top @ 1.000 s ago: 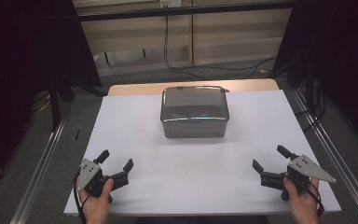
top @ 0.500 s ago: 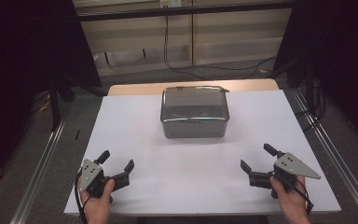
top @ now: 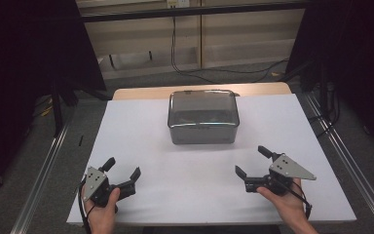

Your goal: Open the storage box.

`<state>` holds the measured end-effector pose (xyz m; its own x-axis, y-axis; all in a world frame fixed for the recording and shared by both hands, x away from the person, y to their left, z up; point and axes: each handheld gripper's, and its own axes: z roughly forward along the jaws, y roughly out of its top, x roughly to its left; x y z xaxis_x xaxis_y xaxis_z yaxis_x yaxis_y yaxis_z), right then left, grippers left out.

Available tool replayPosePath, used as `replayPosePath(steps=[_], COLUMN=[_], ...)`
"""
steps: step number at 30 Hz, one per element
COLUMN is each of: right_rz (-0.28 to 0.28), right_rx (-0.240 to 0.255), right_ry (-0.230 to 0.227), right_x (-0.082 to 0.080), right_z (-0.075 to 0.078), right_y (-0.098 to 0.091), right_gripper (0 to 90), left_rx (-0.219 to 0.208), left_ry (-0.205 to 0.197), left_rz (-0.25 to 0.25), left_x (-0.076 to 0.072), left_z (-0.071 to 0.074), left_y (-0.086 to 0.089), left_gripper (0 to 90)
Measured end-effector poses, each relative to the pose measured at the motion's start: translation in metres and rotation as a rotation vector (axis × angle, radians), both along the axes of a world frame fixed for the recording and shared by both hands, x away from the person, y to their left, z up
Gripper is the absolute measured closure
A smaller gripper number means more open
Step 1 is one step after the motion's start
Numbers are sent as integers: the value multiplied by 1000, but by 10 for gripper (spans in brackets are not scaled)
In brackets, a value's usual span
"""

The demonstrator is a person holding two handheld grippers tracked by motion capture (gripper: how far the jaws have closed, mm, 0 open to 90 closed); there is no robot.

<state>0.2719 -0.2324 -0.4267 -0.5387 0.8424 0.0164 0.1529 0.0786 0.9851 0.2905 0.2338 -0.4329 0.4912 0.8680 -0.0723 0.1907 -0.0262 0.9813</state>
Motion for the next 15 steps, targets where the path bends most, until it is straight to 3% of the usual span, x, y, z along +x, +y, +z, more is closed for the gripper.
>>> replayPosePath(steps=[15], right_rz=[66], right_rx=[0], right_ry=[-16], right_x=[23], right_z=[7], right_y=[33], right_gripper=[0], left_rx=[-2], left_ry=[13], left_rz=[-8], left_x=[1], left_z=[0], left_y=[0], left_gripper=[39])
